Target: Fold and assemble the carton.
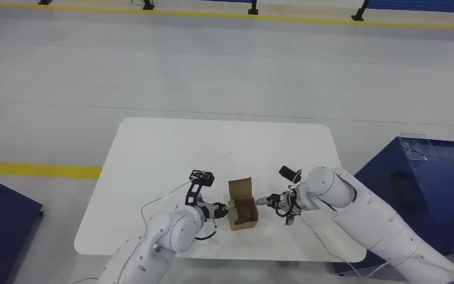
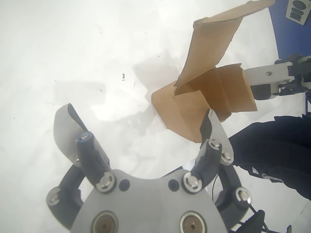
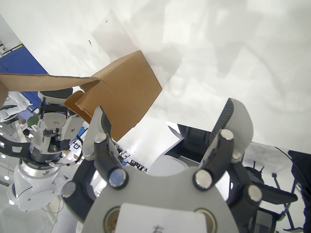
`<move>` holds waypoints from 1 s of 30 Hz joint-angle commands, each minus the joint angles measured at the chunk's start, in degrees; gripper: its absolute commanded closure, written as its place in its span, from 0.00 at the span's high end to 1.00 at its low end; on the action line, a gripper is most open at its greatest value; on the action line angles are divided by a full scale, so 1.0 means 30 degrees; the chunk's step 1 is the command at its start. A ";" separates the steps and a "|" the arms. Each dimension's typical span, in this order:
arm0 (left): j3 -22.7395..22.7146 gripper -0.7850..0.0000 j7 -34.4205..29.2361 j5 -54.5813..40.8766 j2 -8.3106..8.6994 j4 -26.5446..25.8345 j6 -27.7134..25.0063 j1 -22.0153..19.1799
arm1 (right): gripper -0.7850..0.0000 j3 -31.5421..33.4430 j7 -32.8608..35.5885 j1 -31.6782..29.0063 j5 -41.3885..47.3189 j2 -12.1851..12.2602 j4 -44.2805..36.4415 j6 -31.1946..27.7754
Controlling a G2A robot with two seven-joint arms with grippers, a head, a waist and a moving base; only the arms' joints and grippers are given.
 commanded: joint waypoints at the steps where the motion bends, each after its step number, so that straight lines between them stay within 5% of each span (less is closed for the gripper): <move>1: 0.0107 1.00 -0.0102 -0.0099 -0.0087 0.0323 -0.0078 -0.0184 | 1.00 -0.0252 0.0021 0.0174 -0.0127 -0.0170 0.0212 -0.0002; 30: 0.1155 1.00 -0.0780 0.0566 -0.1106 0.2588 0.1238 -0.1212 | 1.00 -0.1956 -0.0606 0.0860 -0.2299 -0.1582 0.0195 0.0812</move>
